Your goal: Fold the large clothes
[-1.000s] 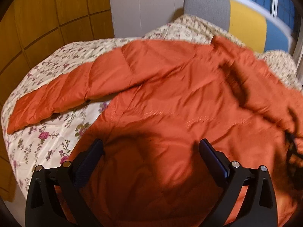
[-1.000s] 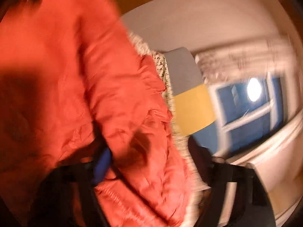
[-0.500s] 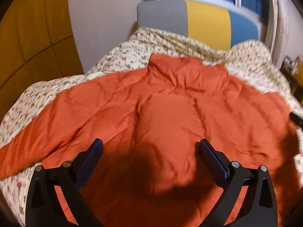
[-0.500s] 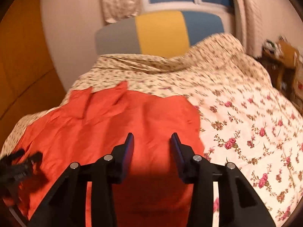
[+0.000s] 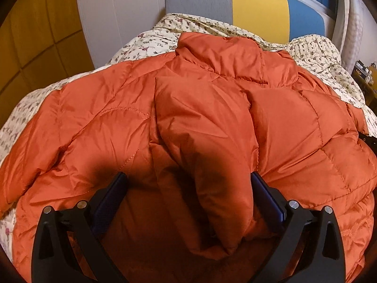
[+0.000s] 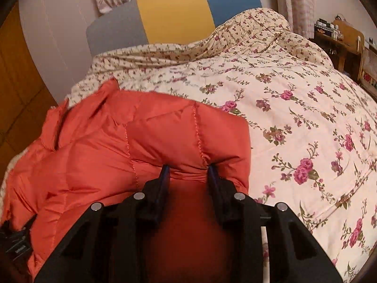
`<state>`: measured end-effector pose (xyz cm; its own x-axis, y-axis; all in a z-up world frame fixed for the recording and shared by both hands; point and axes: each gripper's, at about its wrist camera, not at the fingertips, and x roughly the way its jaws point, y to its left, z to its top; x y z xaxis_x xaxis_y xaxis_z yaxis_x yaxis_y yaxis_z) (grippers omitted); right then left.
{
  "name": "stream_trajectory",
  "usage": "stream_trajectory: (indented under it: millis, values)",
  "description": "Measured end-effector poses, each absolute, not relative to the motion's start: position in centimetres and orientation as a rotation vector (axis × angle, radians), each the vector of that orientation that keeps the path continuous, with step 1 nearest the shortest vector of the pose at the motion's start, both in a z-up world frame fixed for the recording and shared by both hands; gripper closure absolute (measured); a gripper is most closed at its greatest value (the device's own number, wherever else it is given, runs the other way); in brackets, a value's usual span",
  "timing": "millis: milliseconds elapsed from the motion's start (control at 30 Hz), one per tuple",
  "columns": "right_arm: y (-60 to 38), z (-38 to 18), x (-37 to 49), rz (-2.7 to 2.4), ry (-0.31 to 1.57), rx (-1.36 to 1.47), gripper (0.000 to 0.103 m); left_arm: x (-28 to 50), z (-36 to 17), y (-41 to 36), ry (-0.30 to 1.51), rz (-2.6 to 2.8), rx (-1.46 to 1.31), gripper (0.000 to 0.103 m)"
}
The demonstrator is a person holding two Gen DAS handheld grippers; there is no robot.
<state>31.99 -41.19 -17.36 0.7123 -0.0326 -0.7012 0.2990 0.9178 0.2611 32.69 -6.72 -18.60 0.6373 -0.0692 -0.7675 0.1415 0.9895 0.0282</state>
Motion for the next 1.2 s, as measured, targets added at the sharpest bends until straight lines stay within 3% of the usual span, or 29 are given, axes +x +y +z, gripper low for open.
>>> stream_trajectory:
  millis: [133,267,400,567,733,1200]
  values:
    - [-39.9,-15.7,26.9,-0.186,0.675,0.375,0.068,32.7,-18.5,-6.8,0.869,-0.12,0.087,0.003]
    - [-38.9,-15.6,24.1,-0.207,0.727,0.347,0.068,32.6,-18.4,-6.8,0.867,-0.122,0.084,0.003]
    - [-39.6,-17.8,24.6,-0.227,0.812,0.391,0.06,32.6,-18.4,-6.7,0.864,-0.125,0.082,0.003]
    - [-38.6,-18.3,25.6,-0.272,0.846,0.311,0.056,32.8,-18.3,-6.7,0.868,-0.128,0.083,0.003]
    - [-39.0,-18.5,25.3,-0.323,0.854,0.313,0.035,31.7,-16.9,-5.2,0.877,-0.18,0.034,0.003]
    - [-38.2,-18.2,25.4,-0.413,0.862,0.225,0.021,26.4,-12.9,15.7,0.762,0.16,-0.317,0.003]
